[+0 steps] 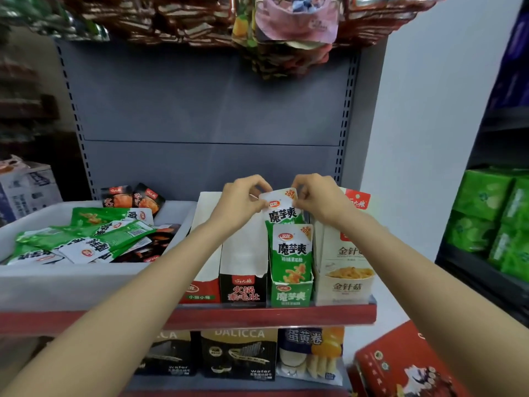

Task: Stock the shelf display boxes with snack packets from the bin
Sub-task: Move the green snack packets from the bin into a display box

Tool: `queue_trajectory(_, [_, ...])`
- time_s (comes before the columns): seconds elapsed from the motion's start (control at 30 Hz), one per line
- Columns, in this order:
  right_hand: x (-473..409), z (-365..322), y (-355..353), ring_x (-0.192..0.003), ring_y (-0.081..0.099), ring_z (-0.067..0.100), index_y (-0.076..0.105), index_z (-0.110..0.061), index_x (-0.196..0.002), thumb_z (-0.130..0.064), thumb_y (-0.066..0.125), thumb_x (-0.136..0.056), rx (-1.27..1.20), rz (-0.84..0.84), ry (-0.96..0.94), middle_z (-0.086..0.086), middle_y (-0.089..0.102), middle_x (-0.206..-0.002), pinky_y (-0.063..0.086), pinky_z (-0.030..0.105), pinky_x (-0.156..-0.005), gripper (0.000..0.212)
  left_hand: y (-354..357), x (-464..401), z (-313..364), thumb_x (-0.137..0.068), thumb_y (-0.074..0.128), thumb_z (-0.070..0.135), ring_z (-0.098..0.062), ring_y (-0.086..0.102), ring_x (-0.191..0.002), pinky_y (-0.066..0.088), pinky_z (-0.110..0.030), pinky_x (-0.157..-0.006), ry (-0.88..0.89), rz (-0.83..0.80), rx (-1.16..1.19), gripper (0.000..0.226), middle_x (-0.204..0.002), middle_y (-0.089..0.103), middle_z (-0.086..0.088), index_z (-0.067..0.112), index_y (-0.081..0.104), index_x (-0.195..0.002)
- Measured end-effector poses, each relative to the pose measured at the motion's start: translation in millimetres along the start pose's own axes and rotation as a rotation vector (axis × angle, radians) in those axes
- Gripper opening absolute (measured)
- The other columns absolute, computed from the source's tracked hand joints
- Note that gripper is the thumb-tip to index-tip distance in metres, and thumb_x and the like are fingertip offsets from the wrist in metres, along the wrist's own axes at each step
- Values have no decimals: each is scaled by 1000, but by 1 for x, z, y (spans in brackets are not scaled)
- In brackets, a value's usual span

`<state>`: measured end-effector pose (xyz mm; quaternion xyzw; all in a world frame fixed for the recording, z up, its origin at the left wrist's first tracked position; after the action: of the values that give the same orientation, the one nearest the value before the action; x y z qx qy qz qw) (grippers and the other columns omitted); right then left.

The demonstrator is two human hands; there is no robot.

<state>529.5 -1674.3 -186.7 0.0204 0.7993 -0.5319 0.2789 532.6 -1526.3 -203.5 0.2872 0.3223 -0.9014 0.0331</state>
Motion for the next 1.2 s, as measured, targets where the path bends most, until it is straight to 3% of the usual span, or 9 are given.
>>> queue_trajectory(0.2, [-3,-7,-1,-80,59,24,55,-22,-84,-7,60,-87,50,54,-14,1,59,-82,52,35,-71,15,0,1,12,-81,70,7,-8,64,-79,51,-22,-78,98,24,-41,14,-84,69,4,19,71,-90])
queue_trajectory(0.33, [0,5,12,-84,61,25,65,-19,-88,-8,66,-81,232,-101,38,6,65,-92,51,32,-70,13,24,6,13,-84,68,8,-11,63,-79,51,-27,-81,133,-125,-147,17,-84,68,0,16,71,-98])
queue_trajectory(0.47, [7,5,18,-83,61,19,69,-16,-89,-10,70,-80,161,-143,30,2,66,-88,52,31,-74,11,35,10,10,-84,69,15,-9,60,-78,49,-26,-76,147,-208,-224,17,-91,70,2,15,72,-101])
queue_trajectory(0.57, [10,-2,16,-90,64,19,68,-14,-103,-13,68,-83,34,-99,-3,2,67,-96,53,32,-80,20,19,11,4,-83,70,19,-7,60,-80,48,-23,-75,114,-133,-165,14,-89,68,7,18,71,-97])
queue_trajectory(0.7, [9,-26,18,-92,63,15,65,-16,-110,-16,66,-86,-160,-4,-30,3,67,-104,51,29,-85,24,-15,22,-7,-85,67,22,0,58,-75,40,-4,-64,86,1,-105,8,-87,67,11,22,69,-93])
queue_trajectory(0.87, [-2,-82,48,-88,63,12,67,-16,-107,-18,60,-89,-263,7,-95,-1,70,-99,47,24,-81,19,-76,46,-49,-86,64,20,1,60,-72,47,-17,-68,-2,162,-110,5,-81,66,16,23,68,-85])
queue_trajectory(0.97, [-16,-125,84,-89,61,14,64,-12,-113,-14,56,-90,-294,-52,-155,4,68,-106,46,25,-80,24,-121,62,-91,-87,62,13,-9,60,-72,46,-26,-71,-108,260,-179,9,-78,68,6,19,67,-83])
queue_trajectory(1.1, [-41,-177,133,-109,55,28,53,-8,-126,-14,59,-89,-275,-139,-212,15,59,-121,42,32,-90,38,-172,75,-156,-89,62,20,-21,61,-87,43,-27,-73,-324,242,-335,17,-96,68,-5,10,66,-103])
queue_trajectory(1.2, [-57,-215,171,-121,46,32,35,-9,-141,-10,60,-88,-197,-277,-276,19,48,-133,34,31,-92,58,-193,78,-197,-89,63,28,-25,56,-115,44,-33,-93,-442,46,-442,45,-129,58,-11,6,54,-127])
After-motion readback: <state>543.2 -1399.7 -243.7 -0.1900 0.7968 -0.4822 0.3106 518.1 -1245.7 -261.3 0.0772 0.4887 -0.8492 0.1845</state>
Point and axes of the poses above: each hand's wrist, its own x-axis away from the middle knuckle, its own y-axis out of the palm, z = x × y, the point moved 7 cm from there along -x, towards the middle knuckle
